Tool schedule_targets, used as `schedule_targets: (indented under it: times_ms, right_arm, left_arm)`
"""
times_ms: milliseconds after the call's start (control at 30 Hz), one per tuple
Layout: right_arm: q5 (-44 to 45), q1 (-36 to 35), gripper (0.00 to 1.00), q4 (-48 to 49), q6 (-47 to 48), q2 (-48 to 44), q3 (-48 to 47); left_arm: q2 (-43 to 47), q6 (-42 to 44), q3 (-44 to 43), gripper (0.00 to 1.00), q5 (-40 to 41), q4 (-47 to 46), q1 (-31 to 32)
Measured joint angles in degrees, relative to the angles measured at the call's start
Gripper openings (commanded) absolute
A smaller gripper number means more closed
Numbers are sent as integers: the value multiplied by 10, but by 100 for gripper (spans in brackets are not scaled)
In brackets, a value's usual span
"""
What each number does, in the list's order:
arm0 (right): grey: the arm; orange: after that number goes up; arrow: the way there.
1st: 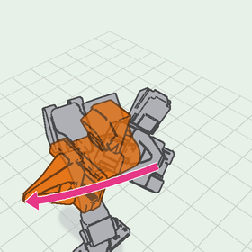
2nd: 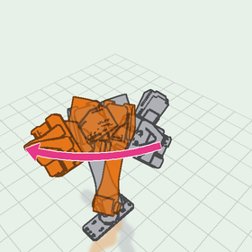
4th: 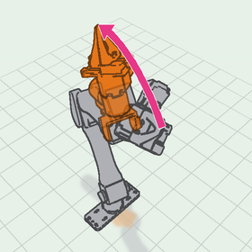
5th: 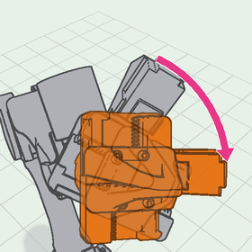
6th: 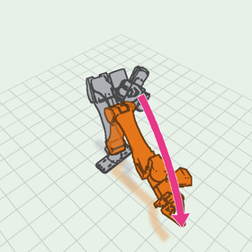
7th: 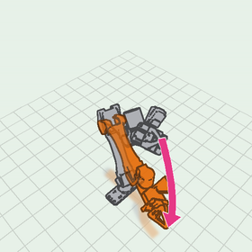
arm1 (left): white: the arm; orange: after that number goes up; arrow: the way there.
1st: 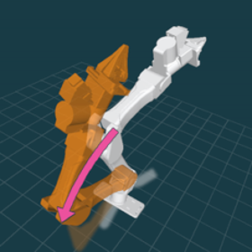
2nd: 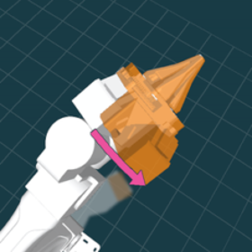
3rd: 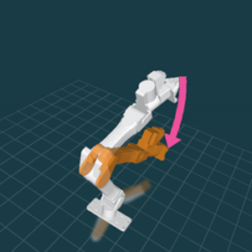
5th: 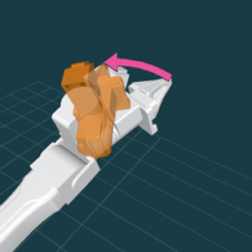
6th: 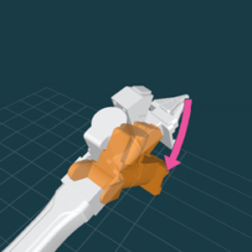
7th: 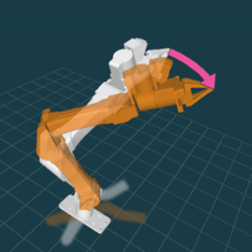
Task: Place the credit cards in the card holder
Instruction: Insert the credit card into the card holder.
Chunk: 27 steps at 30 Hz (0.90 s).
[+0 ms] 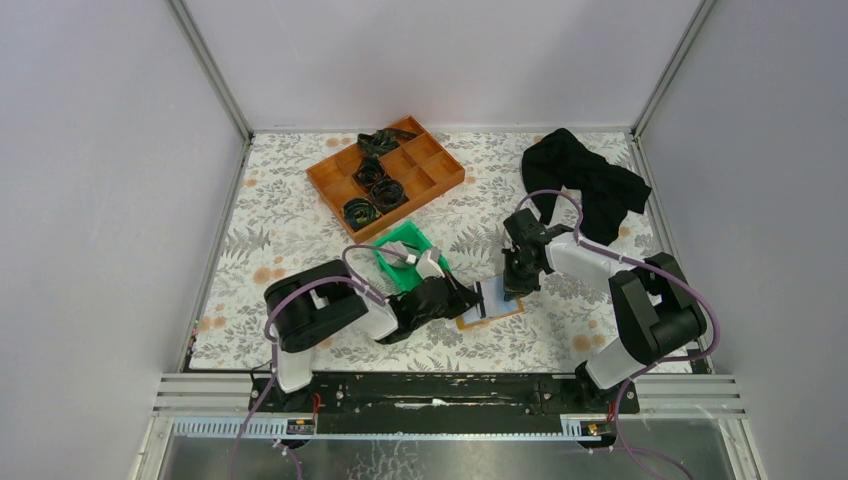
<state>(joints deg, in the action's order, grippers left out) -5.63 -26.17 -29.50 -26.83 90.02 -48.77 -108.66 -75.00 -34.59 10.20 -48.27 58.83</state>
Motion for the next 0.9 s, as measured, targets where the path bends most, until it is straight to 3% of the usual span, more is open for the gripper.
schedule_targets:
  times_ms: [900]
  right_arm:
    - [-1, 0, 0, 2, 0, 1, 0]
  left_arm:
    - [-13, -81, -13, 0, 56, 4, 11]
